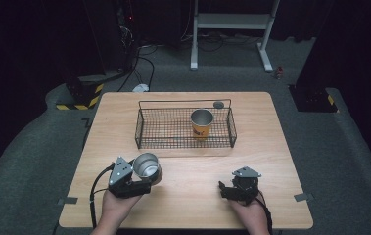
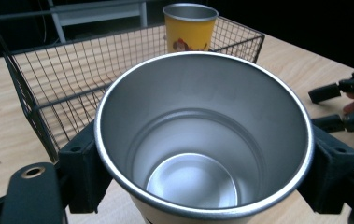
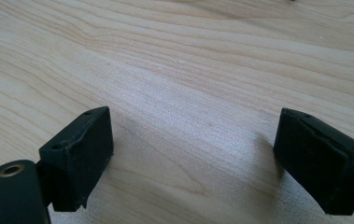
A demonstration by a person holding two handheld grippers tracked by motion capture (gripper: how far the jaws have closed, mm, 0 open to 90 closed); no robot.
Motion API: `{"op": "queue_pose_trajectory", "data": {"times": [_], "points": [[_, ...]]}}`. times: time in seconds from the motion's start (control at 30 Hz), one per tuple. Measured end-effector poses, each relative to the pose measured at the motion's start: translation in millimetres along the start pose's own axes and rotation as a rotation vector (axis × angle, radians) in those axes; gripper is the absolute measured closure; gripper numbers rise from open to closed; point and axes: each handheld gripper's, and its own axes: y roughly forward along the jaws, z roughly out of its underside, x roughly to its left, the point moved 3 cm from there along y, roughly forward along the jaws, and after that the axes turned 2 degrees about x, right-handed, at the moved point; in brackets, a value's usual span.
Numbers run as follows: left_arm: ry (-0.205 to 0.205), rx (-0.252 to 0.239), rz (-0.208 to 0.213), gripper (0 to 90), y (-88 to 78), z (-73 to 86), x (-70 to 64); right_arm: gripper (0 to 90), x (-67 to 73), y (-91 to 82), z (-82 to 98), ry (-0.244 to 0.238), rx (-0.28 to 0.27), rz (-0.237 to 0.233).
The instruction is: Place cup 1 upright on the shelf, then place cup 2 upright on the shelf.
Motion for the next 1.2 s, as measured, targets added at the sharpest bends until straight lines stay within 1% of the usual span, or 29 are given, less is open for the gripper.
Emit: {"op": "queue_pose_trajectory", "data": {"times": [0.23,0.33,0.4,0.5,0.6,0.77,0.87,0.97,1.03,1.13,1.2], "points": [[0.005,-0.011,-0.017,18.9,6.6,-16.9,5.3,11.6,0.0,0.0,0.0,-0.001,0.0,0.0],[0.001,-0.019,-0.014,18.9,9.9,-23.5,7.3,11.6,-0.2,0.1,0.0,-0.003,-0.001,0.0],[0.0,-0.016,-0.013,18.9,13.0,-26.7,8.5,11.1,-0.1,0.1,0.0,-0.004,0.0,-0.002],[-0.005,-0.011,0.002,18.9,18.4,-29.5,10.4,10.9,0.1,0.1,0.1,-0.007,0.002,-0.004],[0.007,0.003,-0.002,18.9,25.4,-31.6,11.7,9.8,0.9,1.0,-0.8,-0.014,0.003,-0.007],[-0.013,-0.011,0.009,18.9,32.5,-33.6,12.2,9.9,0.9,1.0,-0.8,-0.014,0.003,-0.007],[-0.02,-0.019,-0.002,18.9,35.8,-36.8,12.5,9.9,1.2,0.8,-0.5,-0.011,0.003,-0.008],[-0.018,-0.023,-0.008,19.0,37.6,-39.9,13.5,9.9,1.4,0.7,-0.3,-0.01,0.004,-0.007],[-0.028,-0.029,-0.009,19.0,38.8,-42.1,15.1,9.9,1.4,0.5,-0.2,-0.011,0.004,-0.007],[-0.045,-0.024,-0.009,19.0,41.3,-46.6,17.7,9.9,1.6,0.2,0.1,-0.011,0.004,-0.008],[-0.031,-0.023,-0.018,19.0,43.3,-50.8,17.6,9.9,1.6,0.2,0.1,-0.011,0.005,-0.008]]}}
